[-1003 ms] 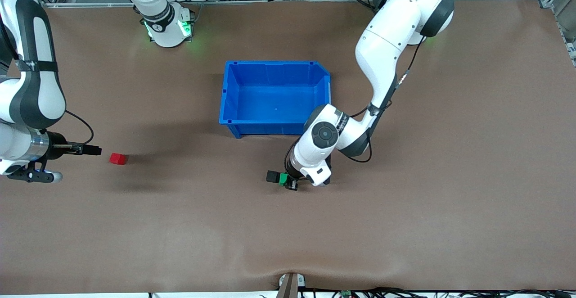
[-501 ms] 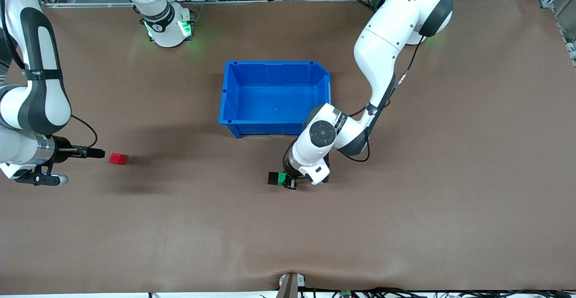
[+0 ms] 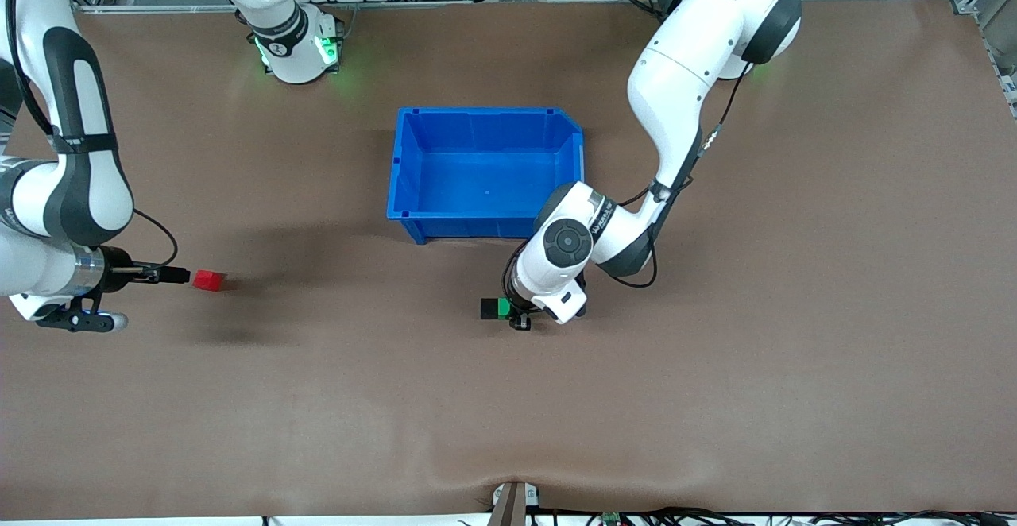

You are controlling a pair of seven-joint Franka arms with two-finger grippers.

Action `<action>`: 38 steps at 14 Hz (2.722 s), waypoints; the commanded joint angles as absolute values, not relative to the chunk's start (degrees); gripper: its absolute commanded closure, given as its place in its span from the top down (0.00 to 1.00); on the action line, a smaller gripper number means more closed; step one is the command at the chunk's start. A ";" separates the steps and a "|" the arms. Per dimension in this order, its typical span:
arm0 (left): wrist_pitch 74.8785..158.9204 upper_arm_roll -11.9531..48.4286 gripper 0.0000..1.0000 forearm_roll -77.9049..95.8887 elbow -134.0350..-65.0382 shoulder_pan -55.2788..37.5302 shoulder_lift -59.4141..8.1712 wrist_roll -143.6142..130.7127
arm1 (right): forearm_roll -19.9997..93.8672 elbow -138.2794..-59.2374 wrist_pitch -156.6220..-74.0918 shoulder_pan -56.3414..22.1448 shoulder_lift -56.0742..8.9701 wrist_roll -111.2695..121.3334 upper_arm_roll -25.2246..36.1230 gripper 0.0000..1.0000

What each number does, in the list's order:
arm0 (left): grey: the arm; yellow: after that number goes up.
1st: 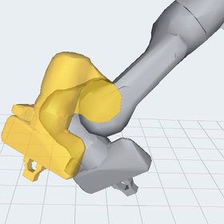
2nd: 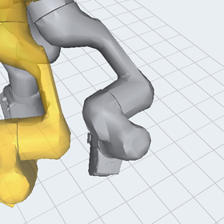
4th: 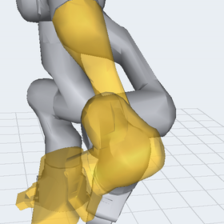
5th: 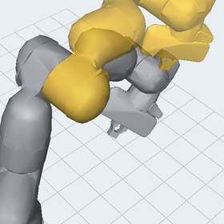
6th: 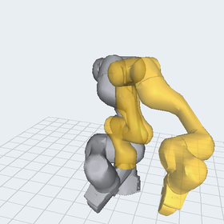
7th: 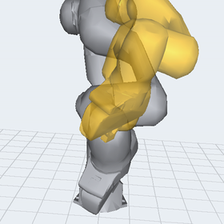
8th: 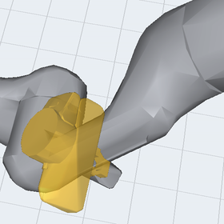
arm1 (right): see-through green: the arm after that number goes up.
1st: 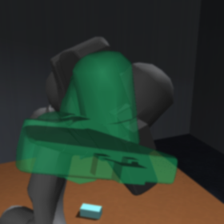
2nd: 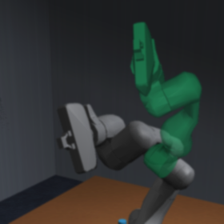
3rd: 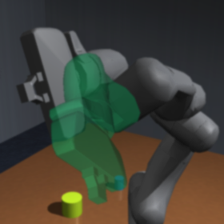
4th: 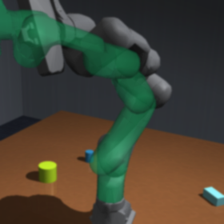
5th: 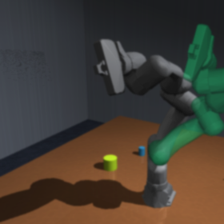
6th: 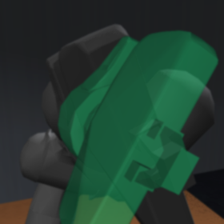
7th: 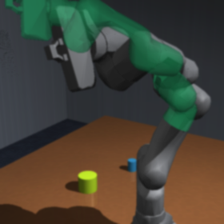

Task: Attach green and red cubes to black cube
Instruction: 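Lower the green cube onto the black cube and open the left gripper, then raise the left gripper while the right gripper descends onto the red cube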

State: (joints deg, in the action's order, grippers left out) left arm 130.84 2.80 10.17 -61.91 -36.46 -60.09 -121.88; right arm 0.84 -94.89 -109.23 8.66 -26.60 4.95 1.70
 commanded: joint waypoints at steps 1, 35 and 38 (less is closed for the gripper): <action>129.46 2.20 0.00 11.07 -61.88 -36.83 -59.24 -124.18 | -0.18 -94.75 -109.77 9.84 -26.98 5.54 0.70 1.00; 86.40 1.85 1.00 5.37 -64.86 -12.84 -25.50 -63.49 | -0.26 -94.66 -115.31 12.13 -35.86 7.47 0.70 1.00; 85.87 1.76 1.00 3.09 -69.24 -10.73 -21.02 -53.82 | -0.18 -94.74 -117.06 12.22 -36.56 7.47 0.70 1.00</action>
